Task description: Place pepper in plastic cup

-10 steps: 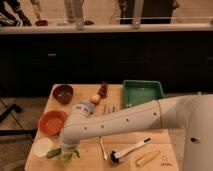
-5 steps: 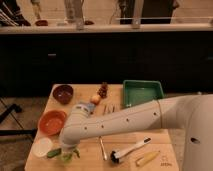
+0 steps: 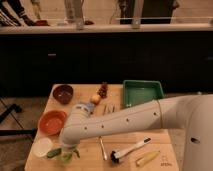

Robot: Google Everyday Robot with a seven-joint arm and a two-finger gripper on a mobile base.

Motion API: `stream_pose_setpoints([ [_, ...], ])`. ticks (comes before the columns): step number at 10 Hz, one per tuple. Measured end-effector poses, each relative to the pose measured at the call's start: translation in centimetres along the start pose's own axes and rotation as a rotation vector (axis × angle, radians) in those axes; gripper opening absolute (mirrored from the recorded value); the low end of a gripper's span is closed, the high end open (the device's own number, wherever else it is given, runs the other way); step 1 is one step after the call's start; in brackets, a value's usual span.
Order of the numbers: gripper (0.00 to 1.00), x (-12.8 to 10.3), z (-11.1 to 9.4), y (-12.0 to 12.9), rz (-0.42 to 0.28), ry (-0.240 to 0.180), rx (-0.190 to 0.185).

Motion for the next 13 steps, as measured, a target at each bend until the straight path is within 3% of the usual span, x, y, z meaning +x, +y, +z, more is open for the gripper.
stream_pose_setpoints([
  [8,0.77,0.03,0.03,0.01,0.001,-0.001,-0.001],
  [13,0.8,0.03,0.03,0.01,0.001,-0.001,-0.001],
])
